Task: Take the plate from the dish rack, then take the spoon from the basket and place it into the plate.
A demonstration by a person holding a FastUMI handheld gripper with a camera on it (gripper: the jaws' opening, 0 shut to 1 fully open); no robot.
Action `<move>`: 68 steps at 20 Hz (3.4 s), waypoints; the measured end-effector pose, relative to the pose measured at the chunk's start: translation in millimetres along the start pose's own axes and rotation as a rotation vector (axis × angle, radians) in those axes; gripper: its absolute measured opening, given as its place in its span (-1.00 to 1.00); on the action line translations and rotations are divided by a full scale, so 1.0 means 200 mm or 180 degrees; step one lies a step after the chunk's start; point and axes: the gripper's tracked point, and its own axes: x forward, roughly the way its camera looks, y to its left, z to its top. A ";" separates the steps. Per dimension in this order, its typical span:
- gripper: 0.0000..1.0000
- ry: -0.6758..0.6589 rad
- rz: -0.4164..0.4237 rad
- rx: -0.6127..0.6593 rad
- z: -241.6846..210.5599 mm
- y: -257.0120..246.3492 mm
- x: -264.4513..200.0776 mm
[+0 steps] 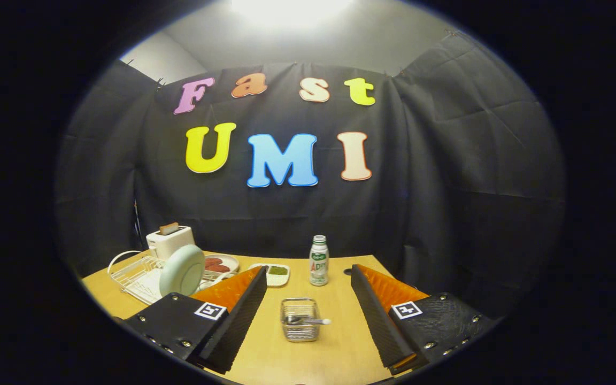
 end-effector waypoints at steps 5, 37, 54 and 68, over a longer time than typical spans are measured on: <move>0.93 0.0110 0.0206 0.0139 0.02 0.49 0.21; -0.29 0.1739 -0.0059 0.0535 -0.68 1.24 0.90; -0.30 0.1249 -0.0868 -0.0382 -0.15 1.18 0.65; -0.32 0.1400 -0.0712 -0.0585 -0.30 1.01 -0.04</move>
